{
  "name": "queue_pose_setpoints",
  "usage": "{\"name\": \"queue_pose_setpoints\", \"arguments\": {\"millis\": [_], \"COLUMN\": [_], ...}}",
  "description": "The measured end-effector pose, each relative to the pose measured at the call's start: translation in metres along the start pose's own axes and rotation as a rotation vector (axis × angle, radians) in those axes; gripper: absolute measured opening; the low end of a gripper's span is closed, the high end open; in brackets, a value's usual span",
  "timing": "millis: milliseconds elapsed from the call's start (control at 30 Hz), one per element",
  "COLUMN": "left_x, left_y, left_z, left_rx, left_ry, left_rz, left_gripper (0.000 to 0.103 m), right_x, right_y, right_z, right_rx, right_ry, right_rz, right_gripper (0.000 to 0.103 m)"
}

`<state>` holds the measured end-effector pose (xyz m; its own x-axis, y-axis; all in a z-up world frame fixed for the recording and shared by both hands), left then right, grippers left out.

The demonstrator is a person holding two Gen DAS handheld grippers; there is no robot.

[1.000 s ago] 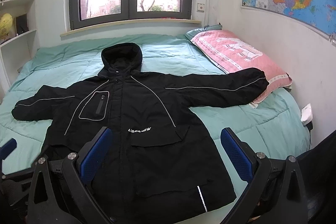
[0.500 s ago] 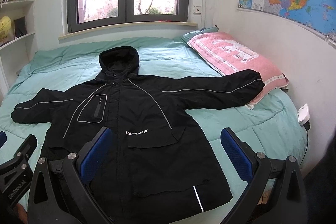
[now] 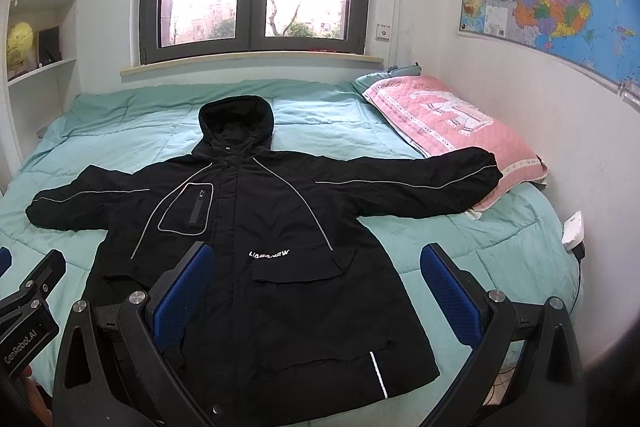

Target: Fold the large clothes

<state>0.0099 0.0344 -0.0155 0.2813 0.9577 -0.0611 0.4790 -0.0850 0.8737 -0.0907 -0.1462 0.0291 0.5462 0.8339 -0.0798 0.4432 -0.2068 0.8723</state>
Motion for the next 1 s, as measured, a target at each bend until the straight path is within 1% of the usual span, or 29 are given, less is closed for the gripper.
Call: {"name": "queue_pose_setpoints", "arguments": {"millis": [300, 433, 567, 767, 833, 900, 1000], "left_x": [0.008, 0.016, 0.029, 0.046, 0.058, 0.083, 0.133], "left_y": [0.0, 0.002, 0.003, 0.005, 0.003, 0.003, 0.007], "left_z": [-0.017, -0.024, -0.028, -0.022, -0.016, -0.006, 0.011], "left_rx": [-0.011, -0.016, -0.014, -0.024, -0.029, -0.038, -0.034], "left_ry": [-0.013, 0.007, 0.02, 0.057, 0.074, 0.133, 0.226], "left_rz": [-0.032, -0.044, -0.071, -0.076, -0.071, -0.08, -0.125], "left_gripper": [0.099, 0.099, 0.099, 0.099, 0.099, 0.099, 0.099], "right_x": [-0.001, -0.001, 0.001, 0.013, 0.021, 0.028, 0.048], "right_y": [-0.001, 0.0, 0.001, 0.005, 0.004, 0.002, 0.004], "right_z": [-0.015, -0.025, -0.032, -0.024, -0.015, -0.006, 0.019], "right_rx": [-0.008, -0.026, -0.038, -0.032, -0.019, -0.011, 0.025], "right_ry": [0.009, 0.018, 0.046, 0.059, 0.071, 0.071, 0.111], "right_rz": [0.005, 0.007, 0.011, 0.002, -0.013, -0.023, -0.04], "right_gripper": [0.103, 0.103, 0.103, 0.103, 0.103, 0.103, 0.103]}}
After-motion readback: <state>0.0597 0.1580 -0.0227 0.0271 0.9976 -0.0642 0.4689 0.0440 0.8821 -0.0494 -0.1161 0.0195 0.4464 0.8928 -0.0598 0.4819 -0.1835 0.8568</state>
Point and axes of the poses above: each gripper's, at about its wrist camera, not at the fingertips, and z roughly the way its jaws point, x to its left, y to its top, the point moved 2 cm from there along z, roughly the way its jaws point, and after that the axes turned 3 degrees about -x, right-handed, at the moved point
